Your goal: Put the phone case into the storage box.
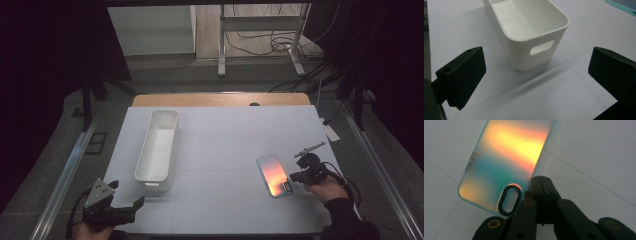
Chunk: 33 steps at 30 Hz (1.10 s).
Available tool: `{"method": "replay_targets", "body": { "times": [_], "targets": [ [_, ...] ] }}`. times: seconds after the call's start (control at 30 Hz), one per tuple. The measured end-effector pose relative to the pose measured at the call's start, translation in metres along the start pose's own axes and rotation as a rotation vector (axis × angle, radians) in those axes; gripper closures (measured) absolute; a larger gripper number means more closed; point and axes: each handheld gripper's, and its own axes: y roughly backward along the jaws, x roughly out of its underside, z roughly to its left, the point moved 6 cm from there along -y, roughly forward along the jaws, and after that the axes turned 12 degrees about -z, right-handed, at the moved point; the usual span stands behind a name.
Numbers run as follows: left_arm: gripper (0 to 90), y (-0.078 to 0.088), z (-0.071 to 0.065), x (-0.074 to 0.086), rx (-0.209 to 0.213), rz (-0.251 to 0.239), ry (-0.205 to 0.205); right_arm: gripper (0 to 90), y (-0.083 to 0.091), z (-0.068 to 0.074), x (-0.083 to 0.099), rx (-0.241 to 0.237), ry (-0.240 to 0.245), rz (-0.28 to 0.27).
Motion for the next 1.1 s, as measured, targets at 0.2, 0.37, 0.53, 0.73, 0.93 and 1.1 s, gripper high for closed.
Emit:
{"method": "replay_targets", "body": {
  "times": [0.2,0.37,0.53,0.73,0.93,1.1],
  "targets": [
    [2.1,0.0,0.0,0.0,0.0,0.001,-0.001,89.4,-0.003,0.003,0.007,-0.006,0.01,0.027],
    [2.1,0.0,0.0,0.0,0.0,0.003,-0.004,89.4,-0.003,0.006,0.011,-0.011,0.015,0.036],
    [2.1,0.0,0.0,0.0,0.0,0.003,-0.005,89.4,-0.002,0.011,0.014,-0.028,0.017,0.041],
    [2.1,-0.001,-0.001,0.0,0.001,0.003,-0.005,89.4,-0.001,0.021,0.017,-0.063,0.034,0.046],
    [2.2,-0.001,-0.001,0.0,0.001,0.004,-0.006,89.4,-0.002,0.032,0.018,-0.095,0.052,0.052],
    [2.2,-0.001,-0.001,0.0,0.001,0.003,-0.005,89.4,-0.004,0.041,0.018,-0.128,0.064,0.051]
  ]
}}
